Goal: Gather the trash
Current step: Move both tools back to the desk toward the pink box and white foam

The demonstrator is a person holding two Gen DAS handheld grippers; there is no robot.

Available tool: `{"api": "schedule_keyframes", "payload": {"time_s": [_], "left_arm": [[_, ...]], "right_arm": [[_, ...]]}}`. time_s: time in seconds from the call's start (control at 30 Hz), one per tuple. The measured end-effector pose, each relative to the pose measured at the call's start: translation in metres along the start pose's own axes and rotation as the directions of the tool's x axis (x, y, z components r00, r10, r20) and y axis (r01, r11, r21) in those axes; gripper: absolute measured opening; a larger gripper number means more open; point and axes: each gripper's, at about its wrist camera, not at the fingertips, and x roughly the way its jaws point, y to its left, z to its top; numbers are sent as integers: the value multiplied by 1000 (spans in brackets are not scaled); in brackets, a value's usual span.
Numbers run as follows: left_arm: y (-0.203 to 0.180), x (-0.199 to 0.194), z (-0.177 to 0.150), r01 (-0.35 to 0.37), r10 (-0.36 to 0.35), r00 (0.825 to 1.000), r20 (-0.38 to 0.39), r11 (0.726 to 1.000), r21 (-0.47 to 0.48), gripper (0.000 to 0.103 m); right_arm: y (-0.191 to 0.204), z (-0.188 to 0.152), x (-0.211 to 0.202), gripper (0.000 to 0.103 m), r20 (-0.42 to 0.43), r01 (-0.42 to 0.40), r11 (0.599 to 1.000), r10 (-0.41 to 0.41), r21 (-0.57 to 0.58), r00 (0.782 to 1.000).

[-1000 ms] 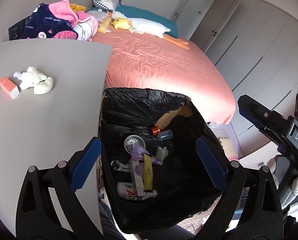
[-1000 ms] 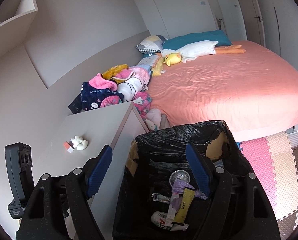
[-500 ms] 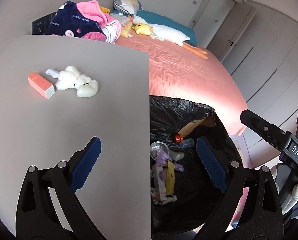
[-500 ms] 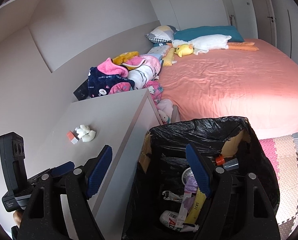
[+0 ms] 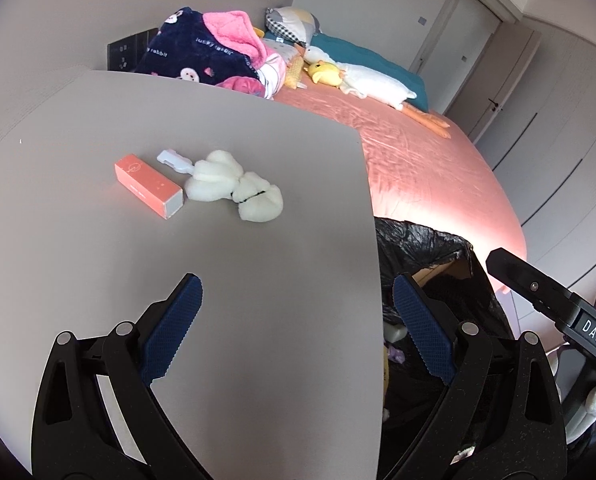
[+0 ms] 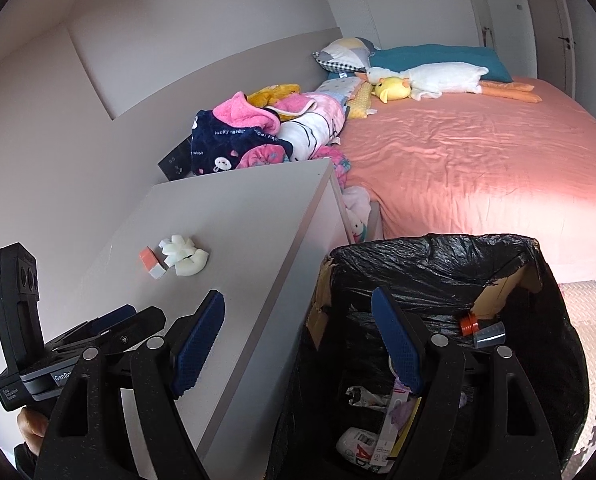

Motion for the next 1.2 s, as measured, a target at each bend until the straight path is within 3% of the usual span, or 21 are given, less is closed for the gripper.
{"api": "schedule_keyframes", "payload": {"time_s": [0.5,1.03,1.2], "left_arm": [[51,6,18,-80,83,996,19,989,-126,92],[81,26,47,-193,194,981,-6,970,-151,73],[89,33,54,-219,218,976,-22,962,-161,72]], "right_arm": [[29,11,42,76,-30,-28,998,26,-61,999],[60,14,82,76,-87,-42,987,29,-157,996],[69,16,93,76,-99,-46,981,28,-187,995]]}}
